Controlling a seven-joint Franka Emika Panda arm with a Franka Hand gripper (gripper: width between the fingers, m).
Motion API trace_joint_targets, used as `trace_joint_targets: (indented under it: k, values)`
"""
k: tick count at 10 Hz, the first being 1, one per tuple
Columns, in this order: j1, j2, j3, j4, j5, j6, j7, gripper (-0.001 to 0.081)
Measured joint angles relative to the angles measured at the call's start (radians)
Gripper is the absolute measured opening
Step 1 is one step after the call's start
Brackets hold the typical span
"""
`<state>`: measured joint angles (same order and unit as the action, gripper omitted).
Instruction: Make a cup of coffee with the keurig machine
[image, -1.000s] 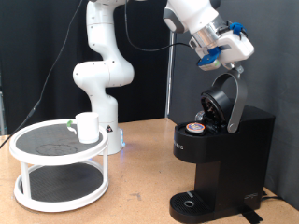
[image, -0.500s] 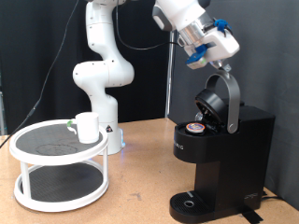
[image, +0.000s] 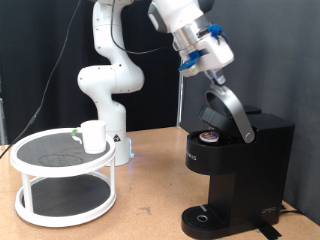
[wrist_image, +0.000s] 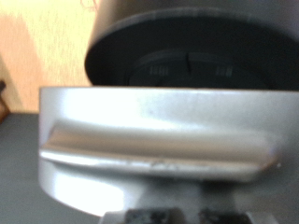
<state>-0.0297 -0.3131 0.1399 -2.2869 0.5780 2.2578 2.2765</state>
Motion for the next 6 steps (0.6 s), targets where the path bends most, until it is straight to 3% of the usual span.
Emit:
trace_joint_targets:
  k: [6]
  values:
    - [-0.061, 0.068, 0.001, -0.059, -0.161, 0.029, 0.068, 0.0000]
